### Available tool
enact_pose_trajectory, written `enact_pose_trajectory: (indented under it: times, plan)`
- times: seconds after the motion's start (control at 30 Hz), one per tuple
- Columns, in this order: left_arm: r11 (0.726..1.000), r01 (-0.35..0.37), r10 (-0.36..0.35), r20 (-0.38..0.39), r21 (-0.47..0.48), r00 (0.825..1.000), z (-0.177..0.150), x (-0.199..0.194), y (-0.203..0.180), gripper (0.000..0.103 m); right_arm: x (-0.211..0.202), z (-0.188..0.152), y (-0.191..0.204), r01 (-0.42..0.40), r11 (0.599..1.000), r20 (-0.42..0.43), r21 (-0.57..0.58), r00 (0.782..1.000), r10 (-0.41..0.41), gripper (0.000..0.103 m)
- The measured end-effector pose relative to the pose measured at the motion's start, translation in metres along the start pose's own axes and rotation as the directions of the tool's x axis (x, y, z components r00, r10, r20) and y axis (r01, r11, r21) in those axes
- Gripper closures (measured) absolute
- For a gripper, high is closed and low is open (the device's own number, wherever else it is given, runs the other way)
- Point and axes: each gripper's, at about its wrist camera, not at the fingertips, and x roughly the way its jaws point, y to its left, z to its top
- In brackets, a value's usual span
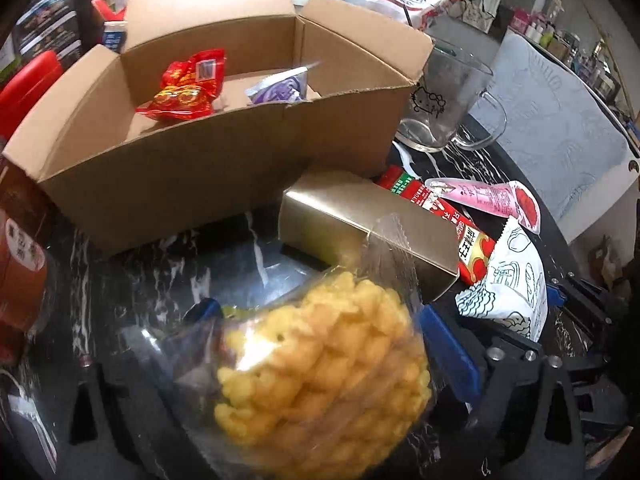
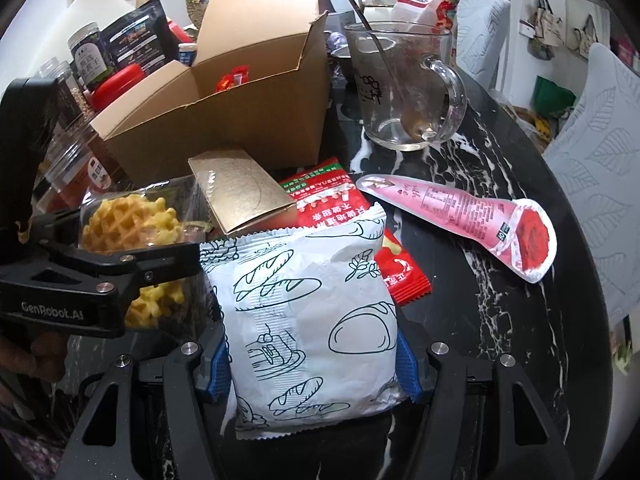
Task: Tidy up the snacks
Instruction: 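Grasp the clear bag of yellow waffle snacks with the left gripper while the right holds the white bag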
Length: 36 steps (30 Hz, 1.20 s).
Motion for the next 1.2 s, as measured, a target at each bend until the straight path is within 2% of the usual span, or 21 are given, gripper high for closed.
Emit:
enact_pose_trajectory:
  times: [0.07, 0.23, 0.47, 0.57, 0.8, 0.93, 1.03, 1.2]
  plan:
    - [1.000, -0.012, 0.012, 0.013, -0.006, 1.000, -0.002, -0.005, 0.001, 0.020, 0.000, 0.000, 0.000, -0.001, 1.000, 0.000, 0.005, 1.000, 0.001, 0.038]
    - [1.000, -0.019, 0.019, 0.044, -0.017, 0.999, -0.012, -0.020, 0.001, 0.039, -0.001, -0.001, 0.000, 0.001, 1.000, -0.002, 0.011, 1.000, -0.001, 0.038]
    - [0.999, 0.046, -0.046, 0.073, 0.008, 0.996, -0.028, -0.043, -0.003, 0.064, -0.010, -0.006, 0.006, -0.007, 1.000, 0.022, 0.010, 1.000, 0.007, 0.041]
    - [0.998, 0.057, -0.059, 0.090, 0.020, 0.994, -0.034, -0.051, -0.006, 0.068, -0.015, -0.010, 0.010, -0.019, 1.000, 0.031, 0.010, 0.999, 0.018, 0.043]
    - [0.993, 0.016, -0.033, 0.152, 0.115, 0.988, -0.053, -0.072, -0.022, 0.069, -0.025, -0.025, 0.018, -0.024, 0.999, 0.037, 0.022, 0.999, 0.023, 0.043]
    - [0.984, 0.010, -0.037, 0.150, 0.175, 0.988, -0.071, -0.072, -0.035, 0.069, -0.032, -0.035, 0.021, -0.020, 0.999, 0.044, 0.035, 0.999, 0.018, 0.043]
    - [0.984, 0.037, -0.060, 0.132, 0.174, 0.989, -0.081, -0.068, -0.037, 0.069, -0.037, -0.041, 0.021, -0.019, 0.999, 0.046, 0.046, 0.999, 0.017, 0.043]
    - [0.988, 0.036, -0.057, 0.140, 0.150, 0.989, -0.087, -0.060, -0.032, 0.069, -0.045, -0.049, 0.020, -0.004, 0.998, 0.052, 0.063, 0.999, 0.001, 0.043]
